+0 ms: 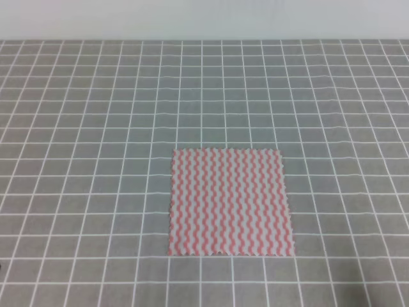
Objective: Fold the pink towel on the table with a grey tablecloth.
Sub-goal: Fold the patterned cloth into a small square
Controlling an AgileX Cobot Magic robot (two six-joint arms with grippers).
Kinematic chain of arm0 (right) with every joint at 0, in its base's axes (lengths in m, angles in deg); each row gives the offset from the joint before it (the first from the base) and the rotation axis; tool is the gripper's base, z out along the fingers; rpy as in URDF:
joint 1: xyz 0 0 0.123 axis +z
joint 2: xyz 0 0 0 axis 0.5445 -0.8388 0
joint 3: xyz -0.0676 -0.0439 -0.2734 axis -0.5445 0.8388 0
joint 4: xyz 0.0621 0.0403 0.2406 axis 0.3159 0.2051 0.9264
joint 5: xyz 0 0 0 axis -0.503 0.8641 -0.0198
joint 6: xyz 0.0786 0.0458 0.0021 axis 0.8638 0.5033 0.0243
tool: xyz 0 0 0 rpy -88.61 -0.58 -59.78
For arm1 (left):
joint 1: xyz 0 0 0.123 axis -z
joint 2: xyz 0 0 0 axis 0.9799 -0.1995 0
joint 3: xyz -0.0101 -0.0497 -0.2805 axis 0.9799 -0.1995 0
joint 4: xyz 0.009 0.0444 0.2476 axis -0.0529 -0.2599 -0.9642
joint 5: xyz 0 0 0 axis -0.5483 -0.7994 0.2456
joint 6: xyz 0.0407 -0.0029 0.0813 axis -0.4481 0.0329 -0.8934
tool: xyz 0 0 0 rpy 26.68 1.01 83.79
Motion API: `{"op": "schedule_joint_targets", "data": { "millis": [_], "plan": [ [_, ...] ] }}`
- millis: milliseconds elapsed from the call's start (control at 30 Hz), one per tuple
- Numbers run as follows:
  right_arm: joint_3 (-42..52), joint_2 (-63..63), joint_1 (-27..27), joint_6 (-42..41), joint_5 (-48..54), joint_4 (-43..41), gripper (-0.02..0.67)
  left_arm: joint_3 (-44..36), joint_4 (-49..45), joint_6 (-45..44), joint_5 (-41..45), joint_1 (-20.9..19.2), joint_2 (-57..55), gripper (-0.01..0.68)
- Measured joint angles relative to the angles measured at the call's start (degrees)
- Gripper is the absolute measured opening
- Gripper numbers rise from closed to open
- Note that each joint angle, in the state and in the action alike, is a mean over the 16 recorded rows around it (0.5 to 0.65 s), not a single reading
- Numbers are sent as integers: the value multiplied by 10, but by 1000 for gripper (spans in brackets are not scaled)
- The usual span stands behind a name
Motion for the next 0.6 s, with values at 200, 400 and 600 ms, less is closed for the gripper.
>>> {"op": "schedule_joint_targets", "data": {
  "millis": [200,400,600],
  "plan": [
    [0,0,0,1,-40,149,-21,0,92,5,-49,0,0,-4],
    [1,-1,0,0,-77,297,-21,0,134,-4,-70,0,0,-4],
    [-2,-5,0,0,-94,369,-21,6,139,-13,-53,0,-1,-4]
  ]
}}
